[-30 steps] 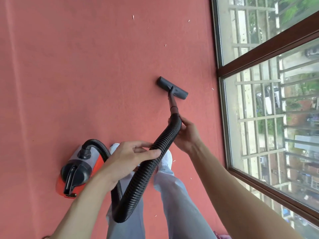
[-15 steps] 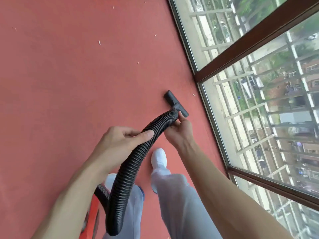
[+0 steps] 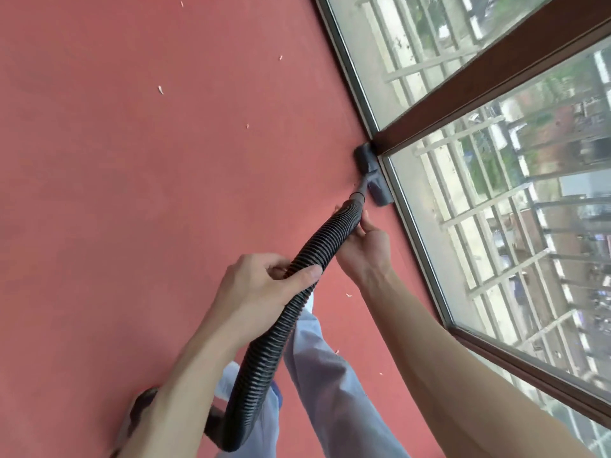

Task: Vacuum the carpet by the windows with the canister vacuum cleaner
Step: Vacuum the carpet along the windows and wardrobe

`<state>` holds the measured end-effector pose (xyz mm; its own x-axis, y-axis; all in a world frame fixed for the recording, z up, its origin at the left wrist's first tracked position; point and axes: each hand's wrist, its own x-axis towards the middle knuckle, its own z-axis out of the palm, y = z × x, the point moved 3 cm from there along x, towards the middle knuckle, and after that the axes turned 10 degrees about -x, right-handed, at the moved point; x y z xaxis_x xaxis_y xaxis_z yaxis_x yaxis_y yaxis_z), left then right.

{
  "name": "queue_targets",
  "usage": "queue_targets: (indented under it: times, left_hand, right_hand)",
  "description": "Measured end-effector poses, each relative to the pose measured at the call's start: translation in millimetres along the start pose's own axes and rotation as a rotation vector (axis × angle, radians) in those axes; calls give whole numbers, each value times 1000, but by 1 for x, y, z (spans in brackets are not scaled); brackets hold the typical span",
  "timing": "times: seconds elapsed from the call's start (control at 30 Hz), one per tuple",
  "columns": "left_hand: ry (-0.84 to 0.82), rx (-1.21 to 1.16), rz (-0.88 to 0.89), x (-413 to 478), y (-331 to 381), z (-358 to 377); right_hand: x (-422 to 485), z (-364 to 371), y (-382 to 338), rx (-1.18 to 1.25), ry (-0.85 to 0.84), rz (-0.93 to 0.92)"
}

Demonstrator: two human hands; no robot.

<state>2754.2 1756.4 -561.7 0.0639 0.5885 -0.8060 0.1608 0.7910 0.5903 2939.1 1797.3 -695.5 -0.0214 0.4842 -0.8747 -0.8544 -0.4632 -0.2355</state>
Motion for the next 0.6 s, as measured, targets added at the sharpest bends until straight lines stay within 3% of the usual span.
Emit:
queue_targets:
  times: [0.23,0.47,0.6]
  left_hand:
    - [-31,-73,29,13,29,-17]
    - [-305,-88,-48,5,35,-57]
    - [-230,-151,-92,7,20,-44]
  right_hand:
    - [7,44,-10,-1,-17,63]
    - [-29,42,9,-79,-143,140]
    - [-11,37,12,-111,-63,139]
